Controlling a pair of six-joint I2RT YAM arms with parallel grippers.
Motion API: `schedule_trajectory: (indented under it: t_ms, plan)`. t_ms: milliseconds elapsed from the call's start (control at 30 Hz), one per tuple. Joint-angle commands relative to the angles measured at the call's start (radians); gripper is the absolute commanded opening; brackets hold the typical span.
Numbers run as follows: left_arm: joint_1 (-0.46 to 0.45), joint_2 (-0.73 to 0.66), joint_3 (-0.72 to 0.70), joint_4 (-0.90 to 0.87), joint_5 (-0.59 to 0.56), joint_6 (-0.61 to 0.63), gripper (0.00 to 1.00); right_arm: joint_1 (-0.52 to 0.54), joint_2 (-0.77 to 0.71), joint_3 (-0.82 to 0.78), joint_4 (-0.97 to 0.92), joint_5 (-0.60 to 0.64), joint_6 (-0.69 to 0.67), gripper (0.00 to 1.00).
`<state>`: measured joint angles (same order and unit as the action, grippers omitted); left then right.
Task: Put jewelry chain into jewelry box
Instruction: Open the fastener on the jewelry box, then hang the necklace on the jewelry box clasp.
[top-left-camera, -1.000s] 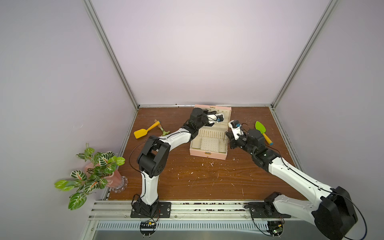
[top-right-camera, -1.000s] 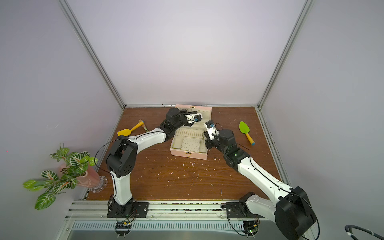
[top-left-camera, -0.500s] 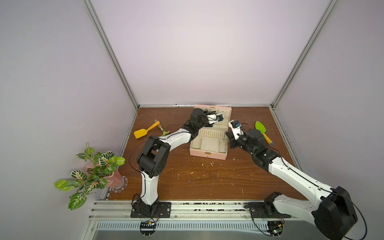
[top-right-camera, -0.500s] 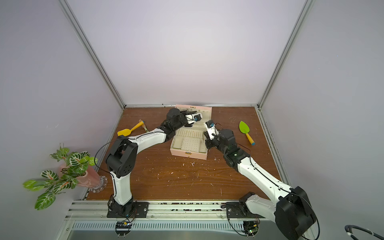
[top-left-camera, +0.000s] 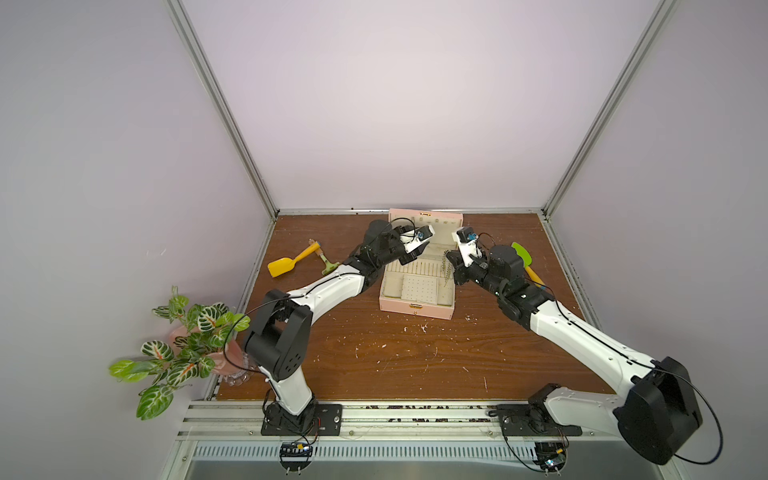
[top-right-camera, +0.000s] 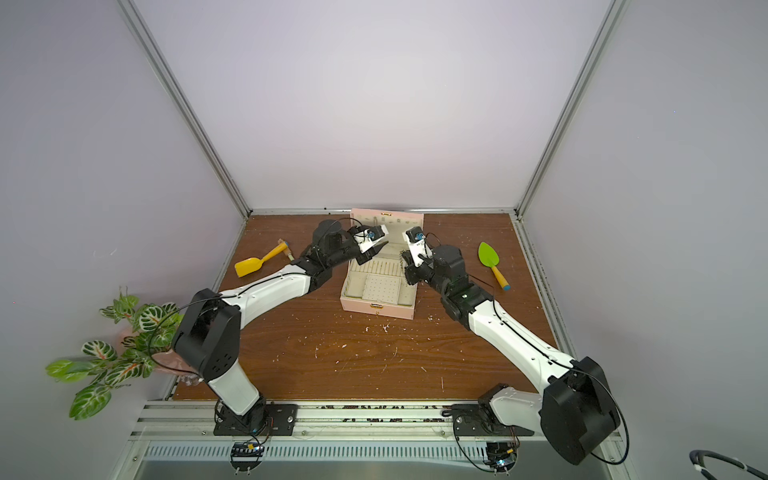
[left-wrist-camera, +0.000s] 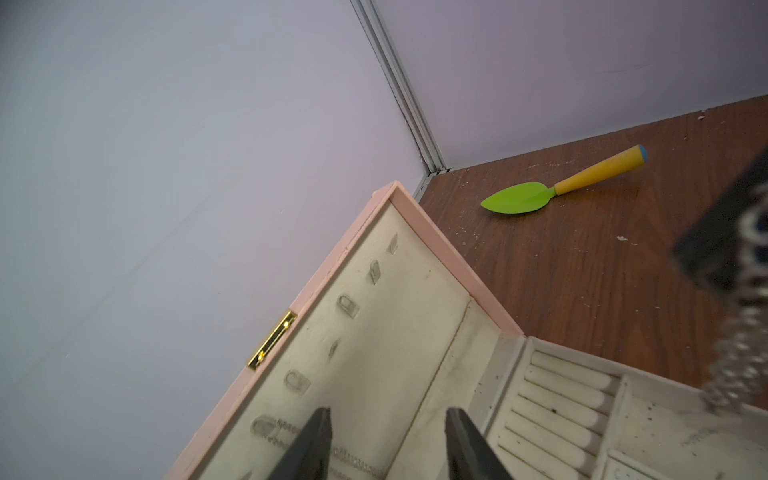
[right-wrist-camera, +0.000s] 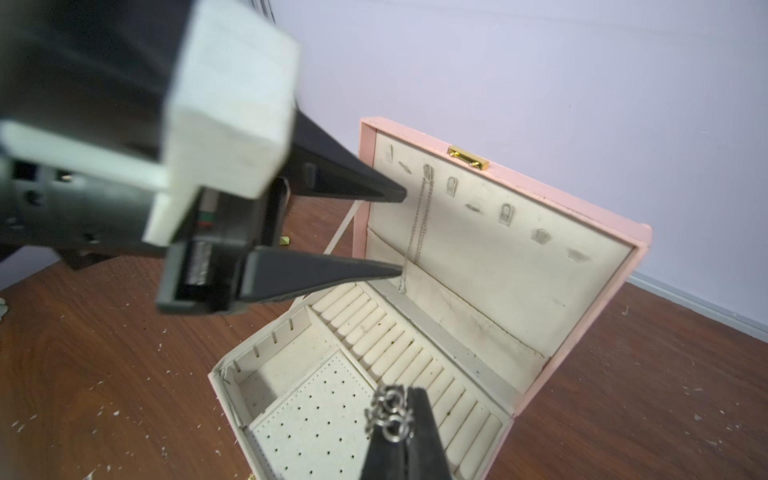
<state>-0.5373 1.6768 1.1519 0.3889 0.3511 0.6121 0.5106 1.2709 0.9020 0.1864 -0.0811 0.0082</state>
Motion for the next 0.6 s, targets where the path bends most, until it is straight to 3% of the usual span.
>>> schedule_trajectory:
  t_ms: [0, 267, 567]
  plan:
    - [0.012, -0.059, -0.061, 0.099, 0.049, -0.193, 0.49, 0.008, 0.037, 0.062, 0.048, -0.028, 0.004, 0.0]
    - [0.014, -0.047, -0.162, 0.315, 0.173, -0.488, 0.51, 0.01, 0.177, 0.187, 0.062, -0.041, -0.016, 0.0]
    - [0.016, 0.029, -0.134, 0.338, 0.184, -0.526, 0.51, 0.011, 0.255, 0.281, 0.015, -0.051, -0.049, 0.0]
